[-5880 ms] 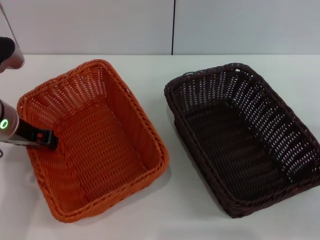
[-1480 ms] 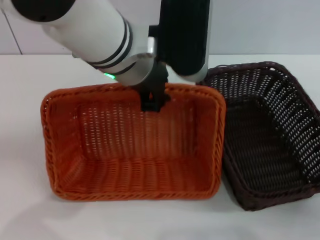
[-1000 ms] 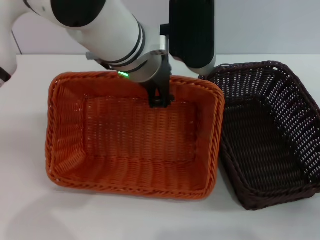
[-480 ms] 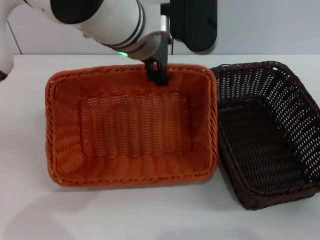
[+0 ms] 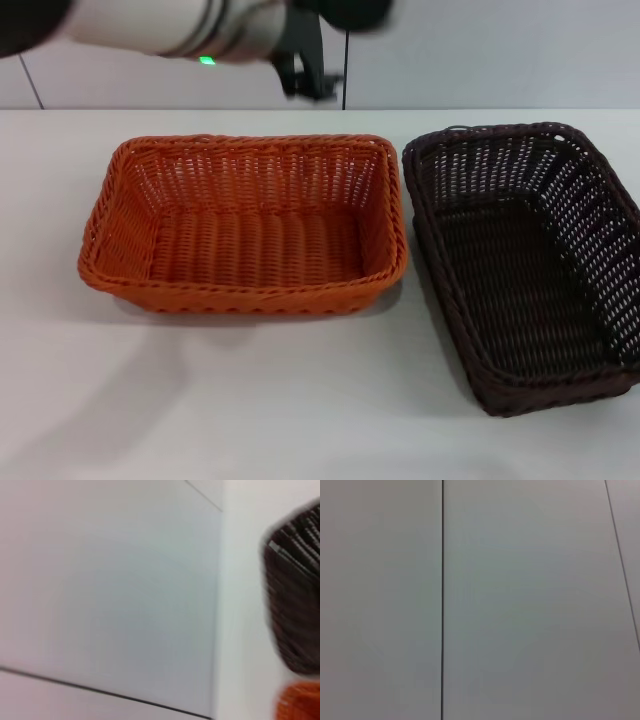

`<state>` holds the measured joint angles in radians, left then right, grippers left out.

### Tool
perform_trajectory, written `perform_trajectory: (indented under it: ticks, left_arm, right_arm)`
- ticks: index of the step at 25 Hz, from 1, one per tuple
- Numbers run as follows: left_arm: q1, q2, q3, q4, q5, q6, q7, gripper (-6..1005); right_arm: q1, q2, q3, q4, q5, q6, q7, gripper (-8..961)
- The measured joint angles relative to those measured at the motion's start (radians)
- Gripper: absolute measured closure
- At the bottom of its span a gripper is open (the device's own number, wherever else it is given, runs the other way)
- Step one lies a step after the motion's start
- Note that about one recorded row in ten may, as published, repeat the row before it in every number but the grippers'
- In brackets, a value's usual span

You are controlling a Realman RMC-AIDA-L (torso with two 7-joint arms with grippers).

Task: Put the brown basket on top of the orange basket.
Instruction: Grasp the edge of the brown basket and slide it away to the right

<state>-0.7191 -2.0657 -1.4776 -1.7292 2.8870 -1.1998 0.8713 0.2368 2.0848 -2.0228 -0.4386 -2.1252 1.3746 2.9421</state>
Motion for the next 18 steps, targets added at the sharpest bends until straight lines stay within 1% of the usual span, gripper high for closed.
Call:
perform_trajectory:
  ticks: [1, 2, 3, 4, 5, 6, 7, 8, 9, 10, 11, 14, 15, 16, 17, 18]
  left_arm:
    - [0.025, 0.001, -0.008, -0.034, 0.001, 0.015, -0.016, 230]
    - [0.063, 0.001, -0.016, -0.074, -0.001, 0.054, -0.044, 230]
    - [0.159, 0.000, -0.026, -0.137, -0.004, 0.171, -0.125, 230]
    - [0.159, 0.000, -0.026, -0.137, -0.004, 0.171, -0.125, 230]
    - [0.239, 0.000, -0.017, -0.159, -0.010, 0.288, -0.199, 230]
    - [0.303, 0.001, -0.005, -0.166, -0.015, 0.387, -0.256, 230]
    - [0.376, 0.002, 0.018, -0.159, -0.019, 0.507, -0.316, 230]
    - [0.453, 0.004, 0.048, -0.142, -0.024, 0.664, -0.373, 230]
    - [0.453, 0.004, 0.048, -0.142, -0.024, 0.664, -0.373, 230]
    - [0.552, 0.005, 0.089, -0.105, -0.028, 0.887, -0.435, 231]
    - [0.632, 0.004, 0.128, -0.048, -0.030, 1.084, -0.472, 231]
    - [0.632, 0.004, 0.128, -0.048, -0.030, 1.084, -0.472, 231]
    - [0.712, 0.003, 0.173, 0.039, -0.030, 1.366, -0.515, 231]
    - [0.782, 0.001, 0.233, 0.234, -0.041, 1.839, -0.551, 231]
    - [0.788, -0.001, 0.240, 0.272, -0.048, 1.897, -0.551, 231]
    - [0.788, -0.001, 0.240, 0.272, -0.048, 1.897, -0.551, 231]
  right_arm:
    - [0.002, -0.001, 0.000, -0.002, -0.001, 0.000, 0.000, 126]
    - [0.004, -0.001, 0.000, -0.003, -0.002, 0.000, 0.000, 126]
    - [0.010, -0.002, 0.000, -0.003, -0.002, 0.000, 0.000, 126]
    - [0.010, -0.002, 0.000, -0.003, -0.002, 0.000, 0.000, 126]
    - [0.014, -0.002, 0.000, -0.002, -0.002, -0.002, 0.000, 126]
    - [0.017, -0.002, -0.001, 0.002, -0.001, -0.005, 0.000, 126]
    - [0.021, -0.002, -0.001, 0.006, 0.000, -0.008, 0.000, 126]
    - [0.029, -0.002, 0.000, 0.018, 0.002, -0.017, 0.000, 126]
    - [0.029, -0.002, 0.000, 0.018, 0.002, -0.017, 0.000, 126]
    - [0.033, -0.002, 0.000, 0.021, 0.003, -0.020, 0.000, 126]
    - [0.034, -0.002, 0.000, 0.022, 0.003, -0.021, 0.000, 126]
    - [0.036, -0.003, 0.005, 0.022, 0.003, -0.023, 0.000, 126]
    - [0.036, -0.003, 0.007, 0.023, 0.004, -0.023, 0.000, 126]
    - [0.036, -0.003, 0.006, 0.023, 0.004, -0.022, 0.000, 126]
    - [0.035, -0.003, 0.005, 0.023, 0.004, -0.017, 0.001, 126]
    - [0.031, -0.001, 0.000, 0.022, 0.004, 0.004, 0.004, 126]
